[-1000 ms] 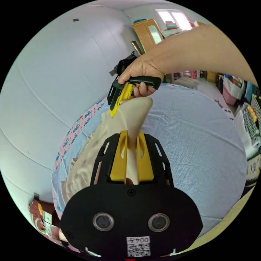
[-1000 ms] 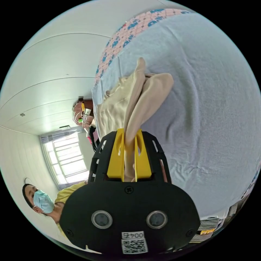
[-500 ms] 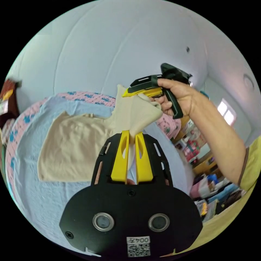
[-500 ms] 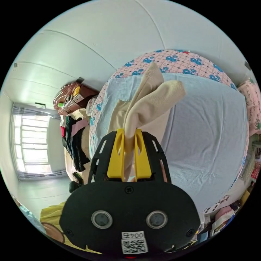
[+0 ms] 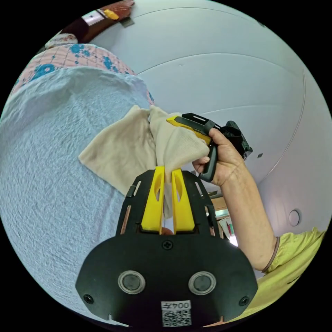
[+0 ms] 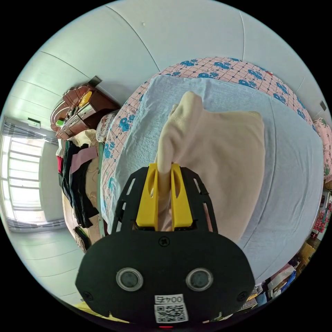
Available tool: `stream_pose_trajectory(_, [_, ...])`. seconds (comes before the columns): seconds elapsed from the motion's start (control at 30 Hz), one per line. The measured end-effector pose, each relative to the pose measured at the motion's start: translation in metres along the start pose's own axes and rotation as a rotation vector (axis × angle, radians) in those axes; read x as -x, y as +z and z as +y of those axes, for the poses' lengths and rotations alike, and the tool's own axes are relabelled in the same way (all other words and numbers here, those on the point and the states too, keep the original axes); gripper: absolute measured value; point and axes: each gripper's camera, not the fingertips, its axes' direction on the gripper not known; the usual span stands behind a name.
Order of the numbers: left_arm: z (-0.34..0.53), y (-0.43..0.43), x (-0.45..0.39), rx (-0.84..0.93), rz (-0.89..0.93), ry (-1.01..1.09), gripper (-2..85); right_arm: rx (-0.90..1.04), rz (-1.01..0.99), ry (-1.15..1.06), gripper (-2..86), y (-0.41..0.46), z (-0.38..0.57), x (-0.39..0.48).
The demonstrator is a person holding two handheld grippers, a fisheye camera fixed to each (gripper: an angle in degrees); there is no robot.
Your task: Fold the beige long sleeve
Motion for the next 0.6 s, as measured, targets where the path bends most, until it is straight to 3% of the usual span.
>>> stream_pose_trajectory(0.3, [-0.038, -0.041, 0.052, -0.011, 0.136, -0.260, 1.7, 0.115, 0.092, -0.085, 9.7, 0.094, 0.023, 0.034])
stream_pose_trajectory(0.47, [-0.049, -0.061, 0.051, -0.030, 0.228, -0.336, 1.8, -0.014, 0.010, -0.163, 8.3, 0.053, 0.058, 0.038])
stream_pose_trajectory(0.6, [-0.054, -0.080, 0.040, -0.027, 0.200, -0.327, 1.7, -0.137, -0.031, -0.176, 7.0, 0.000, 0.097, 0.019])
